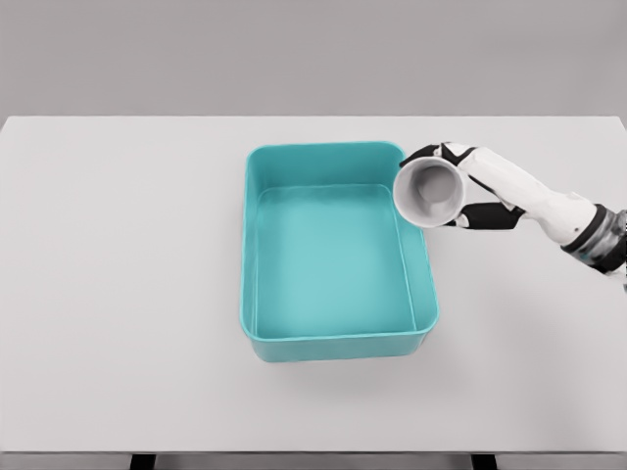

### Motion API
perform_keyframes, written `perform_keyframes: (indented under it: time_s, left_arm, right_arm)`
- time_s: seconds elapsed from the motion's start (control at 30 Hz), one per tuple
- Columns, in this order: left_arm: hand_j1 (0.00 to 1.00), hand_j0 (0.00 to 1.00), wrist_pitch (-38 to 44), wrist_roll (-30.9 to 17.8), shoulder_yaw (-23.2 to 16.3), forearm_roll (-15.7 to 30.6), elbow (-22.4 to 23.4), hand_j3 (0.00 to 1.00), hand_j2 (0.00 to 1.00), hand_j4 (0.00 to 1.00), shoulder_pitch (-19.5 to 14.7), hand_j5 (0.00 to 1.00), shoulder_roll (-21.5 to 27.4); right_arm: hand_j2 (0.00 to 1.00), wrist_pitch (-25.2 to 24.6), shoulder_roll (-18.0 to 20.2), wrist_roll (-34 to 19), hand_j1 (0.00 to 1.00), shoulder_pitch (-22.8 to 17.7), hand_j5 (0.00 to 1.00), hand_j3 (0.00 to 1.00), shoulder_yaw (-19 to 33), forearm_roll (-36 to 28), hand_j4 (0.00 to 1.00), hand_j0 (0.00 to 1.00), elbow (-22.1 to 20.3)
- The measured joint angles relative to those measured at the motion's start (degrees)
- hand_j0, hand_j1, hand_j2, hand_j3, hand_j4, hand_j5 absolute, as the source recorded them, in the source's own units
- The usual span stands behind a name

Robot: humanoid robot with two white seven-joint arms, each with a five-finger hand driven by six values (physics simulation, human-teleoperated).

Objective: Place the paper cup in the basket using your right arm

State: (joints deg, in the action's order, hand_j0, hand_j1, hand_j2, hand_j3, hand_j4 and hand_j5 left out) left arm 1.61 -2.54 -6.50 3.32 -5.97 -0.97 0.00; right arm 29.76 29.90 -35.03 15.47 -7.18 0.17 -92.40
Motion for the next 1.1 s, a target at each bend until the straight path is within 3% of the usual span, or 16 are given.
perform_keyframes:
  time_s: [0.4,0.6,0.8,1.1]
  left_arm:
    - [1.00,1.00,0.0,0.0,0.0,0.0,0.0,1.00,1.00,1.00,0.0,1.00,0.0]
    - [1.00,1.00,0.0,0.0,0.0,0.0,0.0,1.00,1.00,1.00,0.0,1.00,0.0]
    - [1.00,1.00,0.0,0.0,0.0,0.0,0.0,1.00,1.00,1.00,0.0,1.00,0.0]
    - [1.00,1.00,0.0,0.0,0.0,0.0,0.0,1.00,1.00,1.00,0.0,1.00,0.0]
  right_arm:
    - [0.52,4.8,0.7,0.0,0.52,13.3,0.52,0.52,-14.0,8.4,0.52,0.52,-0.4]
    - [0.52,5.0,2.2,0.0,0.52,15.8,0.52,0.52,-20.4,10.1,0.52,0.52,-0.1]
    - [0.52,4.9,3.9,0.0,0.52,20.9,0.52,0.52,-27.6,10.3,0.52,0.52,0.7]
    - [0.52,4.9,4.4,0.0,0.52,22.1,0.52,0.52,-34.1,12.6,0.52,0.52,3.8]
